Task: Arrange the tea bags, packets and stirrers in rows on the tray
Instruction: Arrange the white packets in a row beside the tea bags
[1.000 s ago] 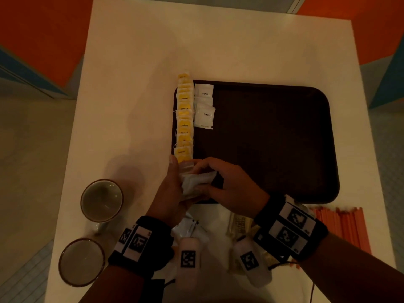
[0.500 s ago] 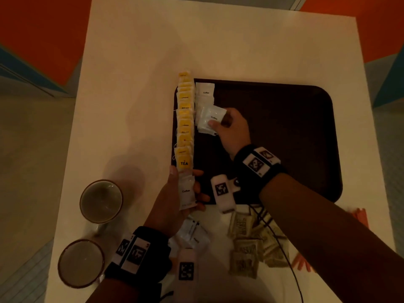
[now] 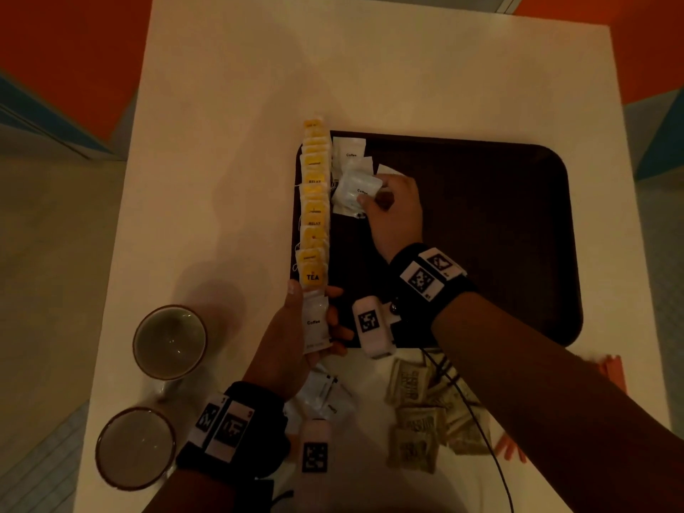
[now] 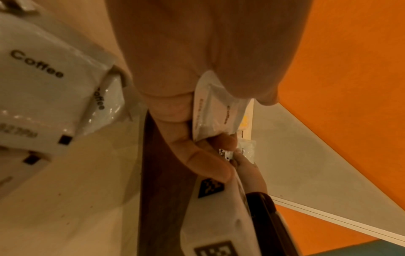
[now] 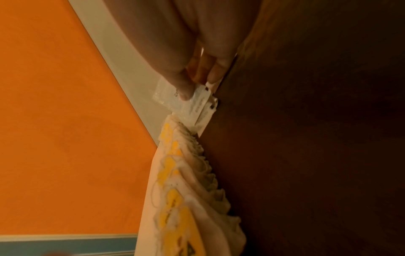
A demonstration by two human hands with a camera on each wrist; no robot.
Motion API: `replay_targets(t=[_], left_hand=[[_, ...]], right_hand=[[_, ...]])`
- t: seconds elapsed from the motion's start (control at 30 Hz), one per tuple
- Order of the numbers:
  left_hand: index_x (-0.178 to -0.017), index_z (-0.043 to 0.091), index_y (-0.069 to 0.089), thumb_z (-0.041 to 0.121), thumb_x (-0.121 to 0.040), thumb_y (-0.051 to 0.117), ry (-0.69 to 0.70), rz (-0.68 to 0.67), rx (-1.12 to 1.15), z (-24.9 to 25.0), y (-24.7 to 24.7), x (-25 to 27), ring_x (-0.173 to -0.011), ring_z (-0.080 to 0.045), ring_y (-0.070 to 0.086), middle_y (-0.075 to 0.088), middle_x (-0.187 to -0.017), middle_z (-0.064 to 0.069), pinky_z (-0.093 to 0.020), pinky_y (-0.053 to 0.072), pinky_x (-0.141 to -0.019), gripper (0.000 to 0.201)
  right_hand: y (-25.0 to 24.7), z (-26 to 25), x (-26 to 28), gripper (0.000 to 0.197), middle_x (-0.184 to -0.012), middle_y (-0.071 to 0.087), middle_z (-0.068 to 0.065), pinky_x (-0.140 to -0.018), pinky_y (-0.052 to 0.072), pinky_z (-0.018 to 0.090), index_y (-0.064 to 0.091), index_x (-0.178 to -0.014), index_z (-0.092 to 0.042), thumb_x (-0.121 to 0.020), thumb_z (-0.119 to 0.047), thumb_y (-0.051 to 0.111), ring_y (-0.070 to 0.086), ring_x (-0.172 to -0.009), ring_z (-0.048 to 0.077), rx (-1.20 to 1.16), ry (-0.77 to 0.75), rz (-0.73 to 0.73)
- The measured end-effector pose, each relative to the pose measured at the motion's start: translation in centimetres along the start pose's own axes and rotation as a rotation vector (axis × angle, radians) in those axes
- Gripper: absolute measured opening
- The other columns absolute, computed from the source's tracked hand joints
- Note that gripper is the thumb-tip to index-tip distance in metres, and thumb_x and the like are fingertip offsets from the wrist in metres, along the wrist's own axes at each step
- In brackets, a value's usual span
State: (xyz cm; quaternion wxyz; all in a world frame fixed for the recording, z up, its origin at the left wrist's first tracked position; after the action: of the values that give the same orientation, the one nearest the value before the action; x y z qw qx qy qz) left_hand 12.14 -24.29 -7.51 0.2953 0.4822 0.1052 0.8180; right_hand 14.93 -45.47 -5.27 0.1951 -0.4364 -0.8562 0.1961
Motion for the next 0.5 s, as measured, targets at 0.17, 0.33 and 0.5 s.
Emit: replay_targets(t=[0.17, 0.33, 0.5], left_hand=[[-0.101, 0.009, 0.061, 0.059, -0.078, 0.031, 0.016, -0.005, 0.001, 0.3, 0.1, 0.0, -0.055, -0.019, 0.061, 0.055, -0.065, -0.004, -0.027, 0.05, -0.047, 0.063], [-0.1, 0.008, 0.06, 0.059, -0.078, 0.031, 0.022, -0.009, -0.009, 0.2, 0.1, 0.1, -0.054, -0.019, 0.062, 0.056, -0.063, -0.004, -0.026, 0.05, -0.046, 0.062], [-0.101, 0.008, 0.06, 0.058, -0.08, 0.03, 0.024, -0.017, -0.014, 0.0, 0.2, 0.3, -0.056, -0.019, 0.062, 0.057, -0.063, -0.004, -0.026, 0.051, -0.048, 0.062]], right_hand=[[-0.2, 0.8, 0.3, 0.017, -0.095, 0.063, 0.002, -0.085, 0.051, 0.031, 0.062, -0.101, -0.008, -0.084, -0.01, 0.063, 0.06, -0.091, 0.015, -0.102, 0.07, -0.073], [-0.2, 1.3, -0.1, 0.02, -0.105, 0.064, 0.011, -0.091, 0.05, 0.038, 0.062, -0.104, -0.007, -0.084, -0.01, 0.063, 0.061, -0.098, 0.021, -0.022, 0.054, -0.123], [0.0, 0.6, -1.0, 0.032, -0.12, 0.047, 0.011, -0.091, 0.037, 0.018, 0.06, -0.115, -0.008, -0.084, -0.015, 0.064, 0.049, -0.102, 0.015, 0.108, 0.017, -0.108]])
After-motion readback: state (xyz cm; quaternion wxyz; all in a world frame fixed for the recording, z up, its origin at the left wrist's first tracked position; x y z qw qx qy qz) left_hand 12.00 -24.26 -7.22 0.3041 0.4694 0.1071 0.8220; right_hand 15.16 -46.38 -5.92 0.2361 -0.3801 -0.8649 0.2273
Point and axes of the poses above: each hand's wrist, its own x-axis away from the middle knuckle, its own y-axis out of the palm, z = x × y, the point moved 9 cm from there along -x, towards the middle knuckle
